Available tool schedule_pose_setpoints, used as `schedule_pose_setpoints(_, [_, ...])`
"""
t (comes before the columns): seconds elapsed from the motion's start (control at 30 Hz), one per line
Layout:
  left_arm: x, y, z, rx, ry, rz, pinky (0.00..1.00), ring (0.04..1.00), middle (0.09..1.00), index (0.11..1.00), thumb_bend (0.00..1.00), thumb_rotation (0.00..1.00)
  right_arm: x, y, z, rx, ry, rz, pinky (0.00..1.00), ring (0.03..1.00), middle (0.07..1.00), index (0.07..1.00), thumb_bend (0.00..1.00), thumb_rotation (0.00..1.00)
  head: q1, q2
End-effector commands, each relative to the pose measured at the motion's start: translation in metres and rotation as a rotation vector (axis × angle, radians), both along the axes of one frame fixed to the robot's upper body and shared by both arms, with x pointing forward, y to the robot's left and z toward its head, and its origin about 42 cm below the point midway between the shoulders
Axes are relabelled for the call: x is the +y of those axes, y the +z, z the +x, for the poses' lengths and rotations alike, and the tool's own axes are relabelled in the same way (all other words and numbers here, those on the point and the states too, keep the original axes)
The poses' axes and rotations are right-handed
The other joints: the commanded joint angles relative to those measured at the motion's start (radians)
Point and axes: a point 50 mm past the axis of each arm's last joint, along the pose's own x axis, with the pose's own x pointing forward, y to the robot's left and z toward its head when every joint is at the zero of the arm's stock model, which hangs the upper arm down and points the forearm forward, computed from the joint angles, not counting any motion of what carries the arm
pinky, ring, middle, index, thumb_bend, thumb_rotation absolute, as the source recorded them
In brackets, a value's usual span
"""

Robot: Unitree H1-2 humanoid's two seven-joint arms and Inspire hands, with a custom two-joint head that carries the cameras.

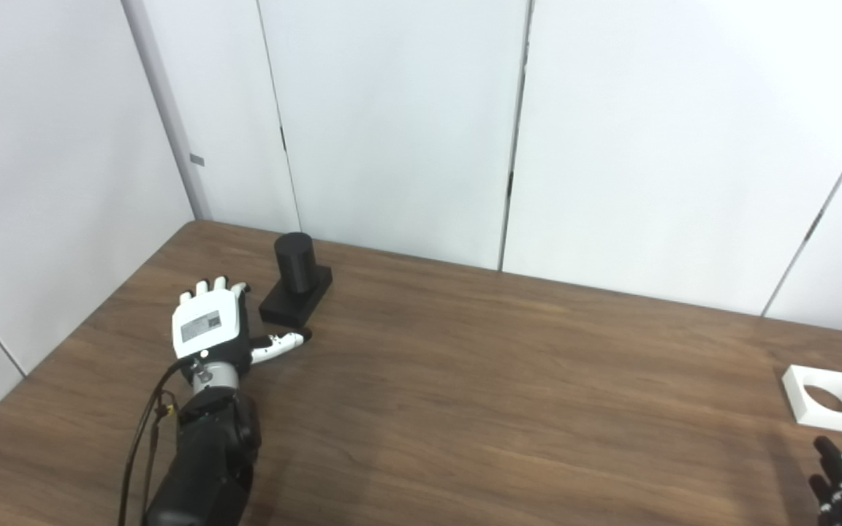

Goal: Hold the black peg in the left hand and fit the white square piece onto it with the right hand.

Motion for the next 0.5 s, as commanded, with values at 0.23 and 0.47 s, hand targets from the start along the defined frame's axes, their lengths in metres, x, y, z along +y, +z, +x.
schedule_pose_setpoints(0.23, [0.003,0.022,0.028,-0.042,0.000,0.054,1.00,1.000,0.968,0.844,0.94,0.72,0.008,-0.018,-0.013,0.072,-0.018,0.032,1.00,1.000,0.940,0.999,0.70,1.00,-0.007,0.006])
schedule_pose_setpoints(0.47, [0.004,0.018,0.042,-0.013,-0.005,0.081,1.00,0.986,0.953,0.841,0.96,0.74,0.009,-0.019,-0.013,0.070,-0.024,0.024,1.00,0.993,0.929,0.996,0.71,1.00,-0.013,0.010])
